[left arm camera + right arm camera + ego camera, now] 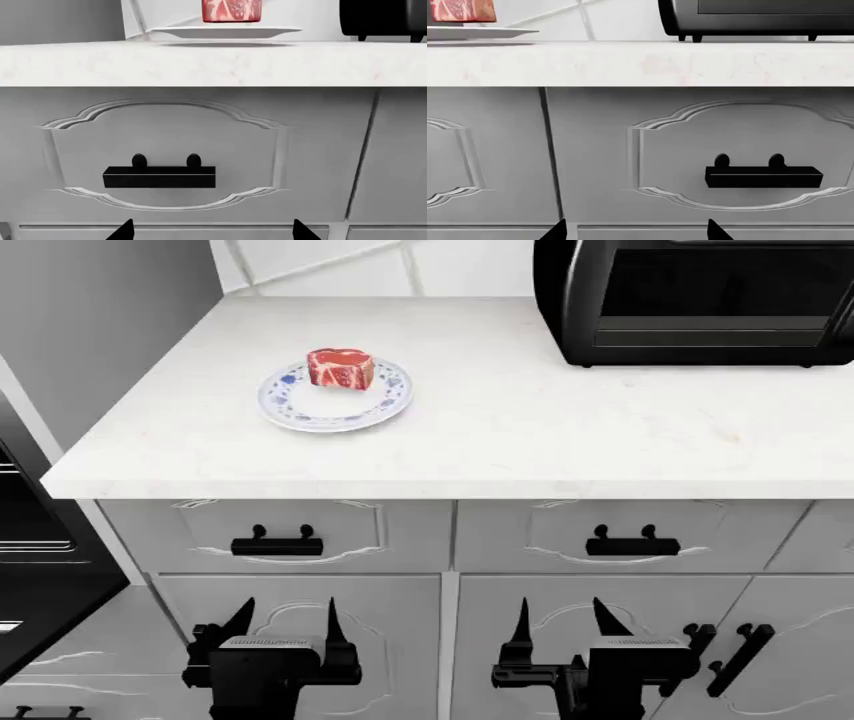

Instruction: Place the steak on the top rack of the oven.

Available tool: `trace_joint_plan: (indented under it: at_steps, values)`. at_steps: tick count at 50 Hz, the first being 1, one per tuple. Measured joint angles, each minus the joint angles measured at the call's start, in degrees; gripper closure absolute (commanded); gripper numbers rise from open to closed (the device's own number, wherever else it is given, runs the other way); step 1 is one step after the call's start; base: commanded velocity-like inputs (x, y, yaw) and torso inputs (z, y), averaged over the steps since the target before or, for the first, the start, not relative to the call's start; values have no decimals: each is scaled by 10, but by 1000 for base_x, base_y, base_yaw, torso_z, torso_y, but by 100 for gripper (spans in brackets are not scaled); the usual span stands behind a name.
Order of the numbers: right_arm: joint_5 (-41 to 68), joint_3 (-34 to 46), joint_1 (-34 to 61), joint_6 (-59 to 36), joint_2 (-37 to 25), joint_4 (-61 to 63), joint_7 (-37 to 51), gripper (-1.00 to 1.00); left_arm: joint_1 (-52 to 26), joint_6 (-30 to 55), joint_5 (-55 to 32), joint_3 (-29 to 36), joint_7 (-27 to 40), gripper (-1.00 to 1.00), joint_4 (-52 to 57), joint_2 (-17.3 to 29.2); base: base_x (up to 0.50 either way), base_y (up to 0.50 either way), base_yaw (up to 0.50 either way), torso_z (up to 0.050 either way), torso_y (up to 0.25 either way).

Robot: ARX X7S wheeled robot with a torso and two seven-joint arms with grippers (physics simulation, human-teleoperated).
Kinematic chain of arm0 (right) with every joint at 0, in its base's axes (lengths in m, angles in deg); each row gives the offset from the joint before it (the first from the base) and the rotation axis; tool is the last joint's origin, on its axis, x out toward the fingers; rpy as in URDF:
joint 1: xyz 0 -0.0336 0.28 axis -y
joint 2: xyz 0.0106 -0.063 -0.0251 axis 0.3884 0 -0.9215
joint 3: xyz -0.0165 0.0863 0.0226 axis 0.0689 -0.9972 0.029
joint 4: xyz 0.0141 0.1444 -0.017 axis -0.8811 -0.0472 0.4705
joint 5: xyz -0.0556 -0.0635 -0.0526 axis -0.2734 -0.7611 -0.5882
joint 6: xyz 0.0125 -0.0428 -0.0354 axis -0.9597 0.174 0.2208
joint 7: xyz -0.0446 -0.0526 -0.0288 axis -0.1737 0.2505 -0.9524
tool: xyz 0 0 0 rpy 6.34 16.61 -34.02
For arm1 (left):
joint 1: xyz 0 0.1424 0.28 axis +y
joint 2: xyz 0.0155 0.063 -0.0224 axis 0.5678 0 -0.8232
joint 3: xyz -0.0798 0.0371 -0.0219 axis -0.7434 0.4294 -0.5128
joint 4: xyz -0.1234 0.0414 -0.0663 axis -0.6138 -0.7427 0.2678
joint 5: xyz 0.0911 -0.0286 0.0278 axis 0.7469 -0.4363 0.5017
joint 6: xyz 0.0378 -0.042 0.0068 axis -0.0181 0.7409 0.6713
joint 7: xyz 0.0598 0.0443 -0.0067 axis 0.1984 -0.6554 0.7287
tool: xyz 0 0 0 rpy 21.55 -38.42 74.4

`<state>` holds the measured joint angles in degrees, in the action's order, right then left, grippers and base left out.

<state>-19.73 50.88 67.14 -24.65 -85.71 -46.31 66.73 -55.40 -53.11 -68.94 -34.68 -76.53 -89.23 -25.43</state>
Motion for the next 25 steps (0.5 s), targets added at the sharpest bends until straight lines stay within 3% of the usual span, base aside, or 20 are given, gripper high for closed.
trace_joint_plan:
  at_steps: [25]
  values:
    - [35,31,6,12,-27,-18,35,-100,-6,-15,-20,33,43,-100,-15,27,0,10,0,0,0]
